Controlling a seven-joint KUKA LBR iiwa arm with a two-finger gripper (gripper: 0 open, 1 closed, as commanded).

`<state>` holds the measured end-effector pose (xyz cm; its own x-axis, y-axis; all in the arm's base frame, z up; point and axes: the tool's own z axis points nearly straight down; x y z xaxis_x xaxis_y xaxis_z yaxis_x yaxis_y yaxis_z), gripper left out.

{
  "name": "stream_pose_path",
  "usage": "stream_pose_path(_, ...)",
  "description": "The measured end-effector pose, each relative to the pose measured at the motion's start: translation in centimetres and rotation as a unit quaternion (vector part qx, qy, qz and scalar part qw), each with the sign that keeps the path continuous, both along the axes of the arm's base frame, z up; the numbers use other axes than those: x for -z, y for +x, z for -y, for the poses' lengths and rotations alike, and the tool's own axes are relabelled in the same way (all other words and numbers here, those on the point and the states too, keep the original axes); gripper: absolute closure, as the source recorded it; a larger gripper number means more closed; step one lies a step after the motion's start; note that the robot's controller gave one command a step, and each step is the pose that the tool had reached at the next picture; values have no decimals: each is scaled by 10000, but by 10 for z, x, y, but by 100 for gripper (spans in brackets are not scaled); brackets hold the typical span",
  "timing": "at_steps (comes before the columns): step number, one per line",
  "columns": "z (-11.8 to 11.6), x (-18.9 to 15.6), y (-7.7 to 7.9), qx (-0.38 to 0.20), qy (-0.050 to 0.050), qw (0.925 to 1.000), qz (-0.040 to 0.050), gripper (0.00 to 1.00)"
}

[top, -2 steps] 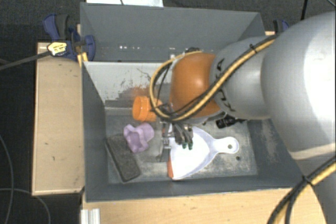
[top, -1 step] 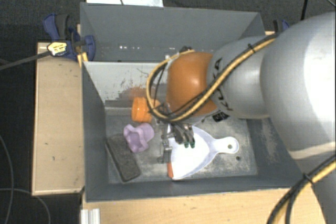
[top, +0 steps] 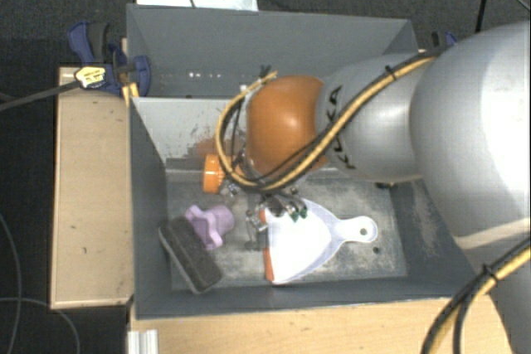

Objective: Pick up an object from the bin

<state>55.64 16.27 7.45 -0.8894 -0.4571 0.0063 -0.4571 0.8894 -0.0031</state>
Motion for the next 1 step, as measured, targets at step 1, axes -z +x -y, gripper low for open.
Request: stream_pose_path(1,-36,-12,13,-550,18,9985,-29,0)
